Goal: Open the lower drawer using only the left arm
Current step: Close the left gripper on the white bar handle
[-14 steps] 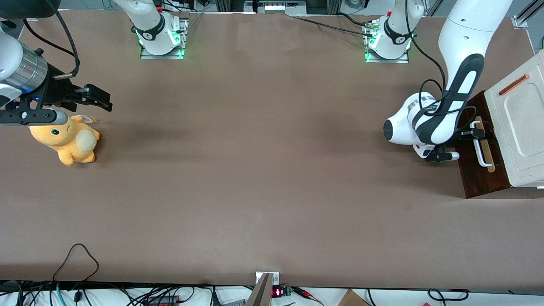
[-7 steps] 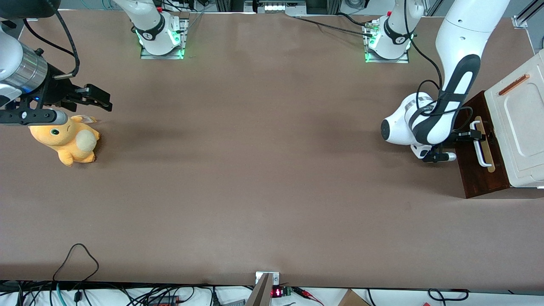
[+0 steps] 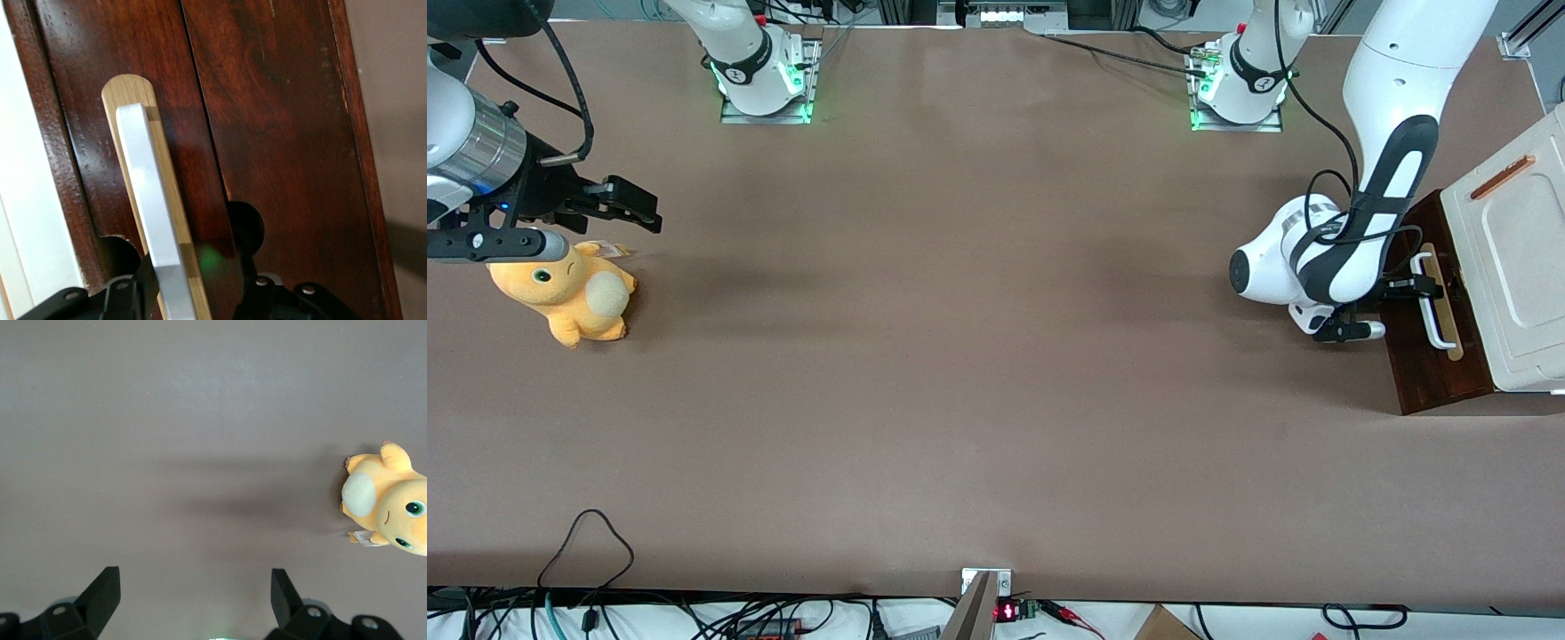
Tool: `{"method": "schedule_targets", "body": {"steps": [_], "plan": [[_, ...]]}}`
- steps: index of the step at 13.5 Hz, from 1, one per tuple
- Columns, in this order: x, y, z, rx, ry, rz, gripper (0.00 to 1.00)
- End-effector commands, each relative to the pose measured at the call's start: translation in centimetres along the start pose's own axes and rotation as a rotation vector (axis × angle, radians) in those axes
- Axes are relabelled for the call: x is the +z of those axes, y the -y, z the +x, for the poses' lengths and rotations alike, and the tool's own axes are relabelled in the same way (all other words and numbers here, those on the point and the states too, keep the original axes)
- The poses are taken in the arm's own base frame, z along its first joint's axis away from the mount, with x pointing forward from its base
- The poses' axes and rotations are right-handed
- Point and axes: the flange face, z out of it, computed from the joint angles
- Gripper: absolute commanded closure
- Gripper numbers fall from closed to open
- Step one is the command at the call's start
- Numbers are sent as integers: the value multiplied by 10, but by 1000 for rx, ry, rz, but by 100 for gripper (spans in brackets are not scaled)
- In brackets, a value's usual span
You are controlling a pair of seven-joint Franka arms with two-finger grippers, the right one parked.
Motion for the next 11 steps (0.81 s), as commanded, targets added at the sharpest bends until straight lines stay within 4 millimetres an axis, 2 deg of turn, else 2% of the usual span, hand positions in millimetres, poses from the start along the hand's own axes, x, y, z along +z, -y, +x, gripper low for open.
{"method": "schedule_targets", "body": {"steps": [1,4,8,11], "plan": [[4,0,5,-12,-19,23,48],[4,-1,4,-9,-18,24,66],[3,-1,4,-11,-18,30,69],[0,-1,3,-25,-16,46,87]]}}
